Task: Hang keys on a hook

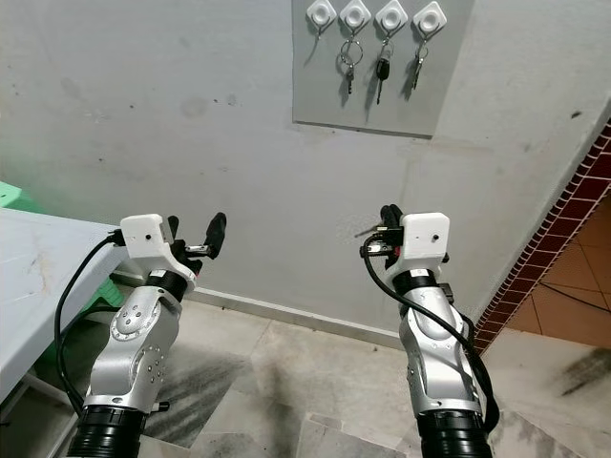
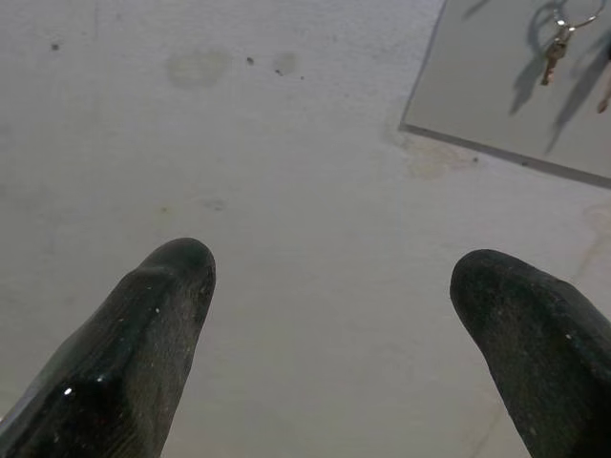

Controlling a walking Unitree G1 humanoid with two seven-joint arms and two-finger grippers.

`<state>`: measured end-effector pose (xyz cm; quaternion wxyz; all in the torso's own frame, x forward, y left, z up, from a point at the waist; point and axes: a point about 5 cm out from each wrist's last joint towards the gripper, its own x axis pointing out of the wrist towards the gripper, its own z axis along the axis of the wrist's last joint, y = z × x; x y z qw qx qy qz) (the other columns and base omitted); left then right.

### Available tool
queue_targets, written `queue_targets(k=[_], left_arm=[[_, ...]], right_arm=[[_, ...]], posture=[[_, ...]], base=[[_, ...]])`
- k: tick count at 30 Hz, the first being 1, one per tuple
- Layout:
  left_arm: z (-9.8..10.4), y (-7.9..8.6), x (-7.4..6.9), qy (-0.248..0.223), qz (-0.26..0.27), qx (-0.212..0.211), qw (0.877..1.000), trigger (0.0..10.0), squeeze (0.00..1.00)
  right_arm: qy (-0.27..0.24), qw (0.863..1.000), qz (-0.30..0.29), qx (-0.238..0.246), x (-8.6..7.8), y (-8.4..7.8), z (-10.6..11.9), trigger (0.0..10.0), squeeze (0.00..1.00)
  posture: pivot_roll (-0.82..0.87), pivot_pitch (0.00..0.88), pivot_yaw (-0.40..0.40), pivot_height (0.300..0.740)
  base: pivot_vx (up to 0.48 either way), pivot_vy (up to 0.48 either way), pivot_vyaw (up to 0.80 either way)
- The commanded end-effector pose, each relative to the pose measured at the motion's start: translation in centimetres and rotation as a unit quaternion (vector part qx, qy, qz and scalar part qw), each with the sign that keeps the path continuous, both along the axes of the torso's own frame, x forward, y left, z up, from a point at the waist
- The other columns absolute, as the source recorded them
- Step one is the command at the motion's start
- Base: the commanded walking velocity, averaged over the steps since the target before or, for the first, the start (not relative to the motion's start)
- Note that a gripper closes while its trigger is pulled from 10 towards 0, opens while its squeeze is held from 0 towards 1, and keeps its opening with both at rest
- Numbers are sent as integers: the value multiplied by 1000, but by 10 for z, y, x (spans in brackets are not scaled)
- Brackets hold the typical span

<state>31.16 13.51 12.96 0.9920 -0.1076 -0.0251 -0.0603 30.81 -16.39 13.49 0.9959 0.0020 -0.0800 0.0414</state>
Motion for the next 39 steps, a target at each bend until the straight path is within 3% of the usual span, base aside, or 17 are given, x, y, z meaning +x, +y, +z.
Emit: queue_targets(k=[1, 10, 23, 31, 39], left_arm=[[3, 1, 2, -4, 8, 9, 1000, 10000, 0], [2, 6, 0, -1, 20, -11, 1000, 10000, 0], [-1, 8, -2, 3, 28, -20, 999, 10000, 0], [0, 7, -2, 5, 31, -18, 999, 10000, 0], [0, 4, -3, 8, 31, -21, 999, 10000, 0]], right_arm=[[-14, 1000, 2, 4, 0, 2, 7, 10000, 0], [-9, 1000, 7, 2, 0, 1, 6, 10000, 0], [-3, 1000, 13, 5, -1, 5, 5, 10000, 0], [0, 1000, 21, 10, -2, 7, 5, 10000, 0], [14, 1000, 15, 15, -1, 5, 2, 10000, 0]], posture=[[-12, 39, -3, 740], [-5, 33, -24, 740], [0, 20, -31, 740], [-3, 14, -29, 740], [-4, 16, -31, 740]], base=[[0, 0, 0], [0, 0, 0], [0, 392, 0], [0, 0, 0], [0, 0, -651]])
